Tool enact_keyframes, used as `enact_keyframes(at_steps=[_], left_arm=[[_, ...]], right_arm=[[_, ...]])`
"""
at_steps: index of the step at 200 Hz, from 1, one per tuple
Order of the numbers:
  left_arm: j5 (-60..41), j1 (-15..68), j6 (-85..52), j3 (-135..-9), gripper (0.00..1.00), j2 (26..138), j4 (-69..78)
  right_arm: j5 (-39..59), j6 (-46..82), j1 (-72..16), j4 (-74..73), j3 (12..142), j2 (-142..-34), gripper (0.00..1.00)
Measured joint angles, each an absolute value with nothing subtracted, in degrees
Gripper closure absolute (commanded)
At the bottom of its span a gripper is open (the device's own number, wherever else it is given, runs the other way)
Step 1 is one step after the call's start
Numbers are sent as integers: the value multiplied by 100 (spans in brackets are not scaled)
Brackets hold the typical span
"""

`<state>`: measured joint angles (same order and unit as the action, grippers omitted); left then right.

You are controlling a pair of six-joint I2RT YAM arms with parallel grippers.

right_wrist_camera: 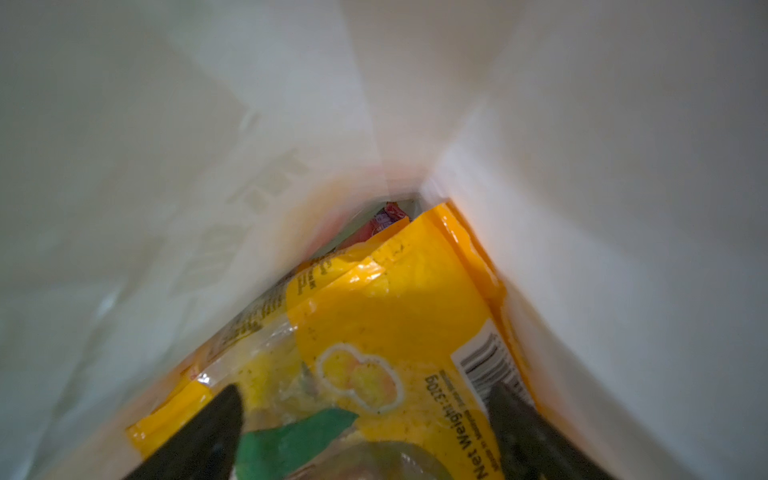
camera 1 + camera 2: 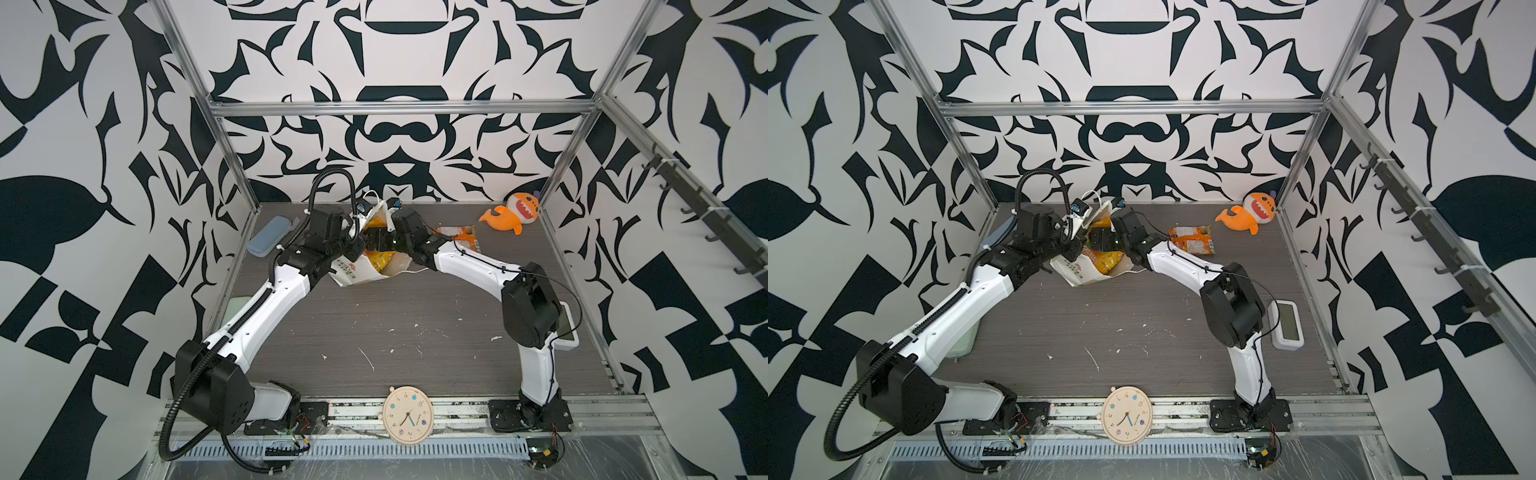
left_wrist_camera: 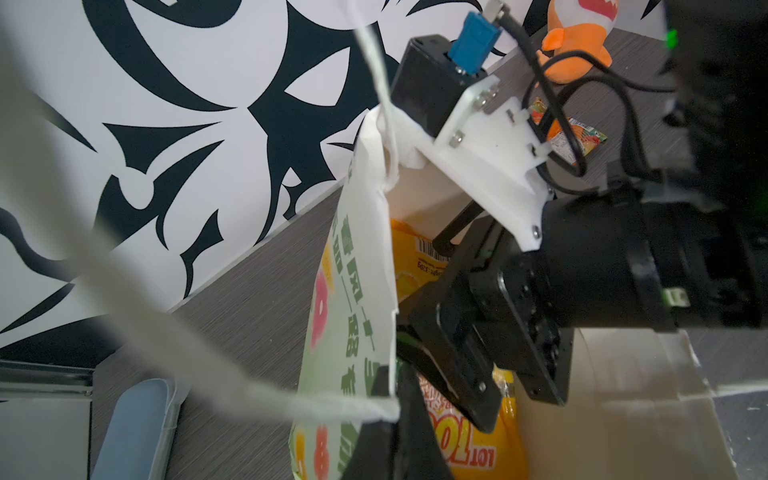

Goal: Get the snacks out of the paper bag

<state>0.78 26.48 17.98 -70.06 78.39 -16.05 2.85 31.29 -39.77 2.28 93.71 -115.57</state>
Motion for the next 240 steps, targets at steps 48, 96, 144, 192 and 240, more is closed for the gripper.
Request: enact_keyframes(at_steps=[48,96,144,192,240], left_arm=[[97,2626,1800,-7006,100,7839,-1584],[187,2576,1798,-7006,100,7841,-1577],[102,2604,1800,-7006,100,7848,-1662],[104,2604,1800,-7006,100,7848,-1680],[69,2615,1798,-7006,100,7848,-1688]], right_arm=[[165,3719,-4095,563,9815,-11699,0],[-475,4228,-4187,862,10621,-12411,15],[-985,4547,-4228,908,10774,-12634,55],[-1068,4604,-4241,976,10906,-12707,84],[-956,4543,-4193,755,10569,-12538,99]])
